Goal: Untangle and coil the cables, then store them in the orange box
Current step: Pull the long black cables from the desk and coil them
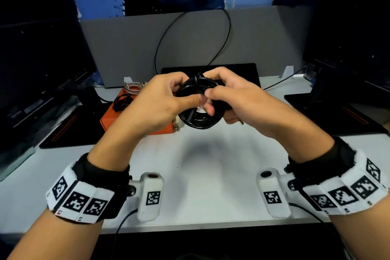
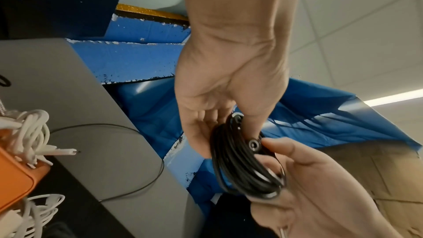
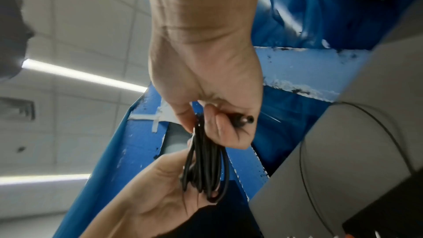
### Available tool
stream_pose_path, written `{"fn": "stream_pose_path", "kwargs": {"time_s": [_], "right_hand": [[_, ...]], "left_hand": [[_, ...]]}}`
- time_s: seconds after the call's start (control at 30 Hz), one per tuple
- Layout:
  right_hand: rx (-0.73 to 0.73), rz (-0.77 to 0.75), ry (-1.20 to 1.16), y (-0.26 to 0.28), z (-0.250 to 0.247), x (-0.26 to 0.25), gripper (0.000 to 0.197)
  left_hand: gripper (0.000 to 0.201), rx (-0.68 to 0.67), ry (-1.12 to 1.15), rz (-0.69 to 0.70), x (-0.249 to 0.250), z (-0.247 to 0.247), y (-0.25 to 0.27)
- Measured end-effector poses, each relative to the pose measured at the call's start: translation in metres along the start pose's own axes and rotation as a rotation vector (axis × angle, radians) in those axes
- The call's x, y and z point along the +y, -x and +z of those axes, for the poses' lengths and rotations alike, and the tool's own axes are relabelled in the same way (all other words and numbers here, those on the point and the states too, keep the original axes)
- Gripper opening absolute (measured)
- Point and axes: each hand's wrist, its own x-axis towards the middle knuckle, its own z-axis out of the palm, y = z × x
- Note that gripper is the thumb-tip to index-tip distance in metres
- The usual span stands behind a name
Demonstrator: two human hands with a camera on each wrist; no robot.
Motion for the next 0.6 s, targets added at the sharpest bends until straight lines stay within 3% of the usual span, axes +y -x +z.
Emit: {"fn": "stream_pose_path", "kwargs": {"time_s": [0.17, 0.23, 0.37, 0.6], "right_hand": [[0.098, -0.103, 0.220, -0.001, 0.013, 0.009, 0.014], [0.133, -0.150, 0.294, 0.000, 0.015, 0.007, 0.015], [0.123, -0.207, 0.309, 0.002, 0.012, 0.001, 0.018], [-0.014, -0.210, 0.339, 0.006, 0.004, -0.005, 0.027]], "left_hand": [[0.016, 0.308, -0.226, 0.024, -0.001, 0.014, 0.000], [0.022, 0.389, -0.287, 0.042, 0.002, 0.016, 0.002], [0.014, 0.427, -0.370, 0.062, 0.003, 0.021, 0.004], [0.022, 0.451, -0.518, 0.069, 0.002, 0.021, 0.005]]}}
